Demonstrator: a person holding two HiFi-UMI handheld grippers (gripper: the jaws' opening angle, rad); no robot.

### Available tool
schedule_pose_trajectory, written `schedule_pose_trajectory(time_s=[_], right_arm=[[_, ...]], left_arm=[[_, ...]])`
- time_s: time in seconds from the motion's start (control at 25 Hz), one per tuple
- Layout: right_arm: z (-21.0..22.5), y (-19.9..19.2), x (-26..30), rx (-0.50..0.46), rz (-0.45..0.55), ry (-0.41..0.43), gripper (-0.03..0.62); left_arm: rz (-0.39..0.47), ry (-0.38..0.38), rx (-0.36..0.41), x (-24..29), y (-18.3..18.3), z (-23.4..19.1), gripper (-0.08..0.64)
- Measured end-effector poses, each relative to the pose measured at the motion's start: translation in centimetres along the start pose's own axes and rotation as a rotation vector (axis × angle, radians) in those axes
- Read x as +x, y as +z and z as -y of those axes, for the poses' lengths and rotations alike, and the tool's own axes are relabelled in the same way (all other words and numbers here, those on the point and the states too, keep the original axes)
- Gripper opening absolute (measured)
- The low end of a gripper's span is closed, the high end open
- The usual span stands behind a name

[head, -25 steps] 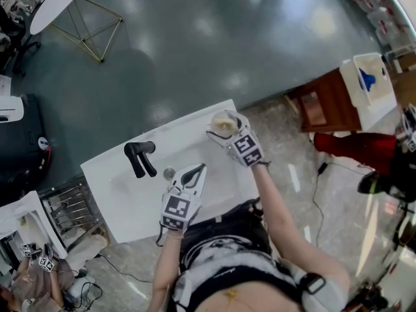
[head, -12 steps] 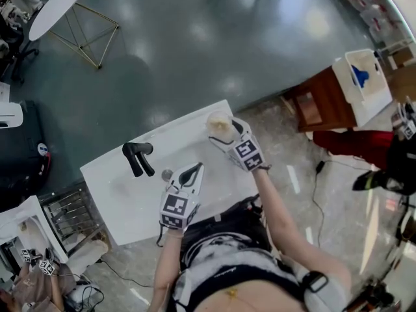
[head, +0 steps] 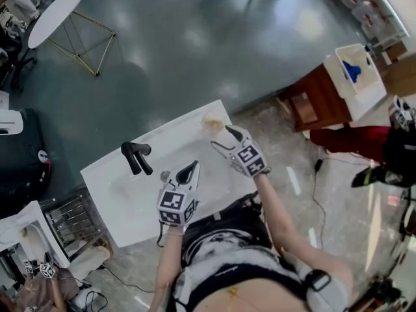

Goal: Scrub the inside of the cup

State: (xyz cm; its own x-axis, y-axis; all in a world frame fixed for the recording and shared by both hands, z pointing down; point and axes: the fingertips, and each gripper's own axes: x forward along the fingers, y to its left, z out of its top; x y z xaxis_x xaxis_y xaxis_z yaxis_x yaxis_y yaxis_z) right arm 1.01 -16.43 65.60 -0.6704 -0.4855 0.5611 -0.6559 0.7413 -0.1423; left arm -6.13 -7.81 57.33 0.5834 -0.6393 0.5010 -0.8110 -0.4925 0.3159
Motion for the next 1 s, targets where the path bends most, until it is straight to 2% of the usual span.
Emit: schedule_pose_trajectory(time_s=[0.16,0.4,0.64,0.84,1.0], right_arm=[[-0.5,0.3,-1.1,0.003,0.012,-0.008,0.207],[-2.0,1.3,-3.0,0.001,0.039,-0.007,0.138],[-3.9,4.0,-5.5,-0.022,0.123,-0.041,0.008],[-5.1,5.8,-7.0,-0.026,0.152,-0.060,0.003],[-6.5,7.7,-8.0,-0.070,0.184,-0.055,0.003]], left_arm=[[0.018,0.000,-0.028,-0.2,0.2,0.3,0.008],[0.024,-0.003,-0.030,-0.7,0.3,0.7,0.008],[0.050,-0.001,-0.022,-1.0,0.8,1.1,0.006],[0.089,0.004,-0.015,-1.1,1.9,1.5,0.006],[0.127,0.005,-0.024,-1.4,2.5,1.8,0.006]])
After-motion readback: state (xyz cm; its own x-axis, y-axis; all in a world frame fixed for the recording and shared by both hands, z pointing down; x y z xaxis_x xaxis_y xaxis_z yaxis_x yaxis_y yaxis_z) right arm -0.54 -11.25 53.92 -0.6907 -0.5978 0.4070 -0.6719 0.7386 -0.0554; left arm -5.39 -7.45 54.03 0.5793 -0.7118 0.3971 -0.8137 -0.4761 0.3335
